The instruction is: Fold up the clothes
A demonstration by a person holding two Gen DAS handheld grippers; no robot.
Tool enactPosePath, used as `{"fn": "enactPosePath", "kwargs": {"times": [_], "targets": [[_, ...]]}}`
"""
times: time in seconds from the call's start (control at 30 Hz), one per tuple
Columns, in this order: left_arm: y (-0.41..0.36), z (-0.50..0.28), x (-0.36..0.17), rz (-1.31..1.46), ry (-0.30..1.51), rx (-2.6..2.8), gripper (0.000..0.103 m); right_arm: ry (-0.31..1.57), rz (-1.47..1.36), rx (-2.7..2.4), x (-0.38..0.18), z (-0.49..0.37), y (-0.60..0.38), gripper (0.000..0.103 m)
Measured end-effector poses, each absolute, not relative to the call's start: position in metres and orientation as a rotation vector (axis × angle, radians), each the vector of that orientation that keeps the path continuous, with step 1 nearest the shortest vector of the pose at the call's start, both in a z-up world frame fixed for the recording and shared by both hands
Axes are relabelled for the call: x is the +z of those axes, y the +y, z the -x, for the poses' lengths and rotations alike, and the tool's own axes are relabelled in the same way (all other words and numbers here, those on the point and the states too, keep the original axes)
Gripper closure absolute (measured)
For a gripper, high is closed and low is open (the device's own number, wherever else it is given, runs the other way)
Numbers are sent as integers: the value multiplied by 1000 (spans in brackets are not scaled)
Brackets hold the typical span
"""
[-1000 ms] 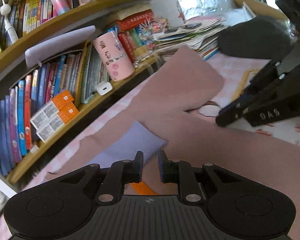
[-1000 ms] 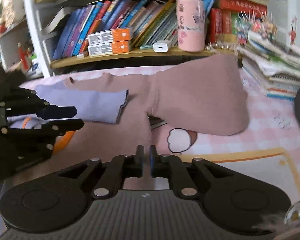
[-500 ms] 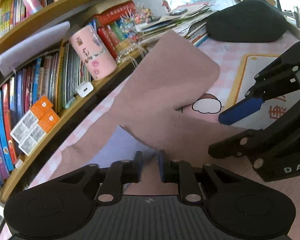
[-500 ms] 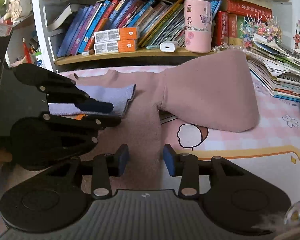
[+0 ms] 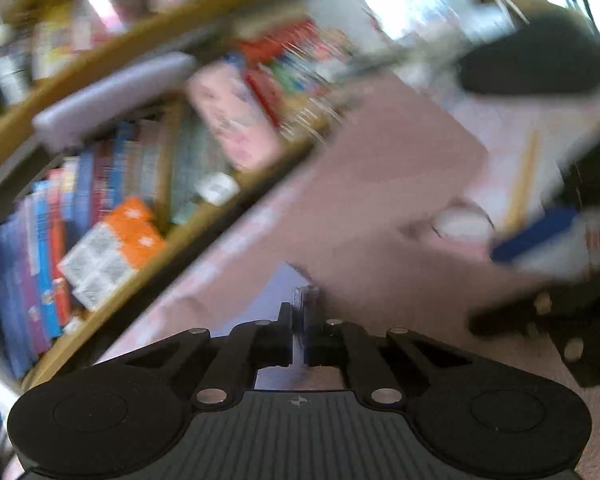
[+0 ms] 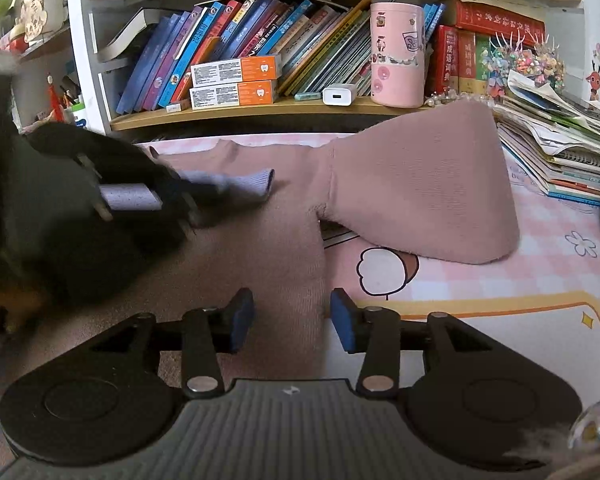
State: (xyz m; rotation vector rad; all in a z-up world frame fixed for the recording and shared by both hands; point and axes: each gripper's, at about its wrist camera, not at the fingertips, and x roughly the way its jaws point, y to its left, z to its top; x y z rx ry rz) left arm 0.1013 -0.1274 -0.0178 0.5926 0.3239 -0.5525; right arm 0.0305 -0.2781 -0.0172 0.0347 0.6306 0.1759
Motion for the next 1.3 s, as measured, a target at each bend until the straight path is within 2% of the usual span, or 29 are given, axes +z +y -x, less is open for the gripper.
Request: {"fn": "enactPosePath", "kwargs": {"times": [0.23,0.5,0.7,0.9,0.97,1.03,1.1,1.17,1.3], "targets": [[23,-113,57,-275,258,-259,99,632,-22,174,-17,-30,-276,61],[187,-120,75,-294,340,178,99,632,-14,168,-17,-29,-274,59],[256,-120,81,-252,373,365,98,633,-16,160,-17,-30,-274,57],[287,-107,78,-181,400,463,96,634,-16,161,-17,-29,-274,56],[288,-104,77,-186,415,457,93,634,-15,162,-17,-29,-273,56],[286,-102,76,-186,445,415,82,635,-15,163,-17,-29,-273,56],[274,-99,75,-214,440,386,58,635,-14,164,-17,-29,-273,55],[257,-94,74,-249,426,354,48,635,-14,164,-17,-30,-273,55],[201,-81,67,-214,437,146,48,635,-18,158,-17,-30,-273,55]]}}
